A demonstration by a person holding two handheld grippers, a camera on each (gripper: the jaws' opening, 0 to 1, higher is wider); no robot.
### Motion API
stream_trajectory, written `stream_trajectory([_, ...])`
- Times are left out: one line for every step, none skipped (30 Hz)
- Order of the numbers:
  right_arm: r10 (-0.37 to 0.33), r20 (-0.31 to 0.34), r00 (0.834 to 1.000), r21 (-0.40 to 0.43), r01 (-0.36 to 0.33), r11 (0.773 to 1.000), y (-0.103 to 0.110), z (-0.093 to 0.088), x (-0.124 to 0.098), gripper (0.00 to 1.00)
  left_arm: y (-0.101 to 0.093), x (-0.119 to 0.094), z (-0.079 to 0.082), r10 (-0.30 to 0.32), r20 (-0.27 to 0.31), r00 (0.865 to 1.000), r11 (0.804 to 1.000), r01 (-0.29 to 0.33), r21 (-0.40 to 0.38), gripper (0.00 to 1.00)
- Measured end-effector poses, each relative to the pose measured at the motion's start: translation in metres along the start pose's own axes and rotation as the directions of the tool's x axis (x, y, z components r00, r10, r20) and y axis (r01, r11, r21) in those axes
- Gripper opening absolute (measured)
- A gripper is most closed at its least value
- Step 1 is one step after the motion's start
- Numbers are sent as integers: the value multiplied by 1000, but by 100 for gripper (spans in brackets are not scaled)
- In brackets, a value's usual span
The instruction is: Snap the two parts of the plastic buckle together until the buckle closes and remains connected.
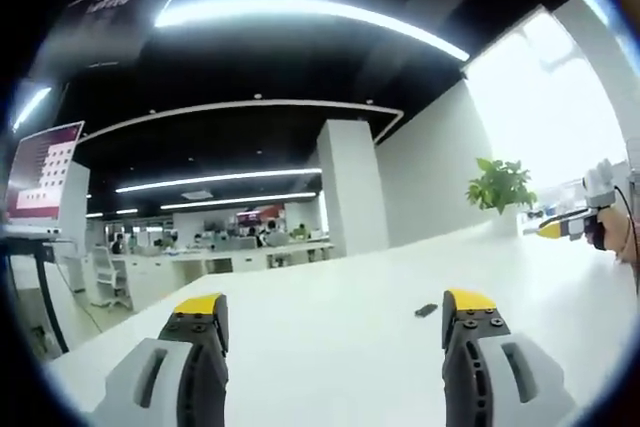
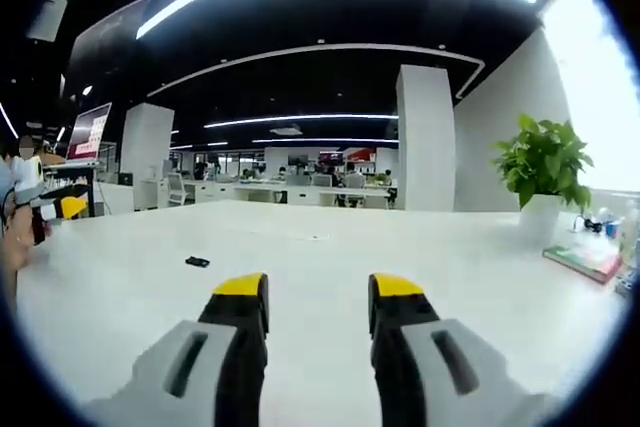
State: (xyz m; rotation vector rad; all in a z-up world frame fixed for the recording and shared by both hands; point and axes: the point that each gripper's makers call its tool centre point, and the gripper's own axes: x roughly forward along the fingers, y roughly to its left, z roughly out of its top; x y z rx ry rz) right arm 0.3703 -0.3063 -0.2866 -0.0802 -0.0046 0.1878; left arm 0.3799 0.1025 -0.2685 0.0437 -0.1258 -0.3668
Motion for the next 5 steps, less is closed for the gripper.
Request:
stream_trajectory([2, 3, 1000, 1, -2, 1000, 0, 1, 0, 40, 0, 0, 0, -1, 1, 1000, 1000, 1, 0, 90])
stream_trajectory([3, 4, 1000, -1, -3, 1000, 1, 1, 0, 40, 0, 0, 1, 0, 3, 1000, 1000, 0, -1, 90])
stream_trajectory([4, 4, 1000, -3, -4, 1000, 1, 1, 0, 40, 0, -1, 1, 1, 4, 1000, 1000, -1, -2, 90])
stream_trajectory([4, 2, 1000, -5, -4, 1000, 2, 1, 0, 40, 0, -1, 1, 1, 6, 1000, 1000, -1, -3, 90])
stream_trajectory([7, 0, 1000, -6, -7, 1000, 2, 1, 1, 40, 0, -1, 2, -1, 7, 1000, 1000, 1, -8, 90])
